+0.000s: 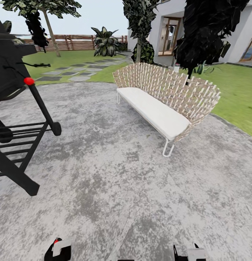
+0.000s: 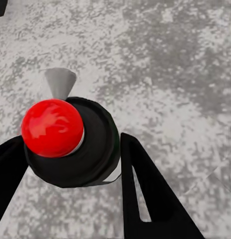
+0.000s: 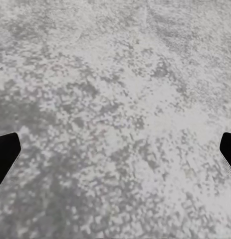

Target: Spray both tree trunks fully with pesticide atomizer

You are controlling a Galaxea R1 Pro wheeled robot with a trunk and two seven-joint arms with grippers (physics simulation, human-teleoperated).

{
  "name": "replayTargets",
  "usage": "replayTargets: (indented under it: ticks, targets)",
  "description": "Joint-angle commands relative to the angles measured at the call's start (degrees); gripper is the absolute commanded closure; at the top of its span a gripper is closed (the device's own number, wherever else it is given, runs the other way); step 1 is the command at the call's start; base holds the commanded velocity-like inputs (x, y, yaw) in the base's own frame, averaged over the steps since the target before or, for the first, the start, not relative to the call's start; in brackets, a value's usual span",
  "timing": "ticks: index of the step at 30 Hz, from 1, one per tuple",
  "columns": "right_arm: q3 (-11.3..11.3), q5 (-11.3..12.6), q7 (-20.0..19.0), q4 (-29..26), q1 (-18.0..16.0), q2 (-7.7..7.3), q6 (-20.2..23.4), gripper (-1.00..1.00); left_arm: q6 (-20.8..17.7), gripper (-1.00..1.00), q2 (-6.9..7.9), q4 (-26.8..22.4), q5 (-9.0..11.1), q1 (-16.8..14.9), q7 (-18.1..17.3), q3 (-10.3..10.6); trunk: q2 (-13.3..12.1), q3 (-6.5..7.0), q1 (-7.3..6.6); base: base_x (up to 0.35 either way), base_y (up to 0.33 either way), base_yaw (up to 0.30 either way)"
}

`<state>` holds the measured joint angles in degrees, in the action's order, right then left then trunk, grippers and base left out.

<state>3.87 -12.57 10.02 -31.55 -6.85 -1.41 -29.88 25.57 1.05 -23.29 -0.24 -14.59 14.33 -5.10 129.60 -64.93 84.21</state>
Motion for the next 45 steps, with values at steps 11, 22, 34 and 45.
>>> replayTargets:
  ticks: [11,22,34,45]
  targets:
    - [0.1,0.1,0.0,-0.2,0.0,0.0,0.0,-1.0,0.0,1.0,0.0,0.0,0.0,0.0,0.0,0.0,0.0,0.0,0.0,0.339,-0.005,0.0]
    - [0.1,0.1,0.1,-0.3,0.0,0.0,-0.1,-1.0,0.0,1.0,0.0,0.0,0.0,0.0,0.0,0.0,0.0,0.36,0.0,0.339,-0.068,0.081]
    - [0.1,0.1,0.0,-0.1,0.0,-0.02,-0.1,-1.0,0.0,1.0,0.0,0.0,0.0,0.0,0.0,0.0,0.0,1.27,0.0,0.331,-0.092,0.14]
    - [0.1,0.1,0.0,-0.1,0.0,-0.08,-0.1,-1.0,0.1,1.0,0.0,0.0,0.1,0.0,0.0,0.0,0.0,2.22,0.0,0.049,-0.021,0.077]
